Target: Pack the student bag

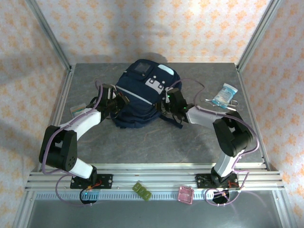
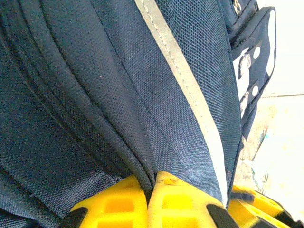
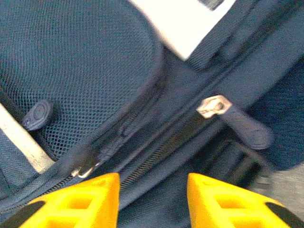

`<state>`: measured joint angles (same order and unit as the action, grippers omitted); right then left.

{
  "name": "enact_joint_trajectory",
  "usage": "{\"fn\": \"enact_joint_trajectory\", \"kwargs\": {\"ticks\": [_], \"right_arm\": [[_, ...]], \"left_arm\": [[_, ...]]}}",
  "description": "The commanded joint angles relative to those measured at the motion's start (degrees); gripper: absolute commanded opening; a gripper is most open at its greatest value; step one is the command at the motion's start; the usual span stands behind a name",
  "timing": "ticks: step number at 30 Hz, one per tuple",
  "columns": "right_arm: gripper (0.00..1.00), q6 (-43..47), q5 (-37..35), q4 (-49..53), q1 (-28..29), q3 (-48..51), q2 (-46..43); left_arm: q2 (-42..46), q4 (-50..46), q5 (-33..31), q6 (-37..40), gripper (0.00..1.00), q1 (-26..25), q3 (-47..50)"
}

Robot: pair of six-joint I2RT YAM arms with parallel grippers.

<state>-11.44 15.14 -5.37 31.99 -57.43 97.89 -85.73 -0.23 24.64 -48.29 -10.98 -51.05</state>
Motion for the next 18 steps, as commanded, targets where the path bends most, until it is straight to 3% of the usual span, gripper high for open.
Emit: {"fn": "enact_joint_trajectory", "kwargs": {"ticks": [1, 4, 7, 8, 9, 14, 18], "right_arm": [[0.50, -1.76, -3.46, 1.33, -0.87, 1.11, -5.89], [0.57, -2.20, -2.08, 2.93, -0.87, 0.53, -7.51], [0.66, -3.12, -3.28, 2.95, -0.89, -0.30, -8.57], [0.71, -3.29, -4.28, 2.78, -0.93, -0.61, -9.03], [0.97, -3.45, -5.38, 2.55, -1.09, -0.91, -9.44], [1.00, -4.39, -6.82, 3.17, -4.06, -4.45, -10.43], [1.00, -5.34, -10.63, 4.11, -7.93, -7.86, -11.27]], "left_arm": [[1.53, 1.42, -0.94, 1.60, 0.27, 0.31, -2.38], [2.12, -0.90, -4.14, 4.18, 0.51, -1.68, -4.72], [2.87, -4.40, -9.02, 6.92, 0.66, -2.20, -7.11], [3.25, -5.52, -10.83, 7.86, 0.75, -2.12, -7.76], [3.82, -6.48, -12.82, 9.10, 0.78, -2.17, -8.46], [6.96, -9.73, -22.28, 16.49, 0.97, -2.16, -11.96], [11.62, -6.48, -33.39, 23.29, 0.99, -1.96, -11.77]]}}
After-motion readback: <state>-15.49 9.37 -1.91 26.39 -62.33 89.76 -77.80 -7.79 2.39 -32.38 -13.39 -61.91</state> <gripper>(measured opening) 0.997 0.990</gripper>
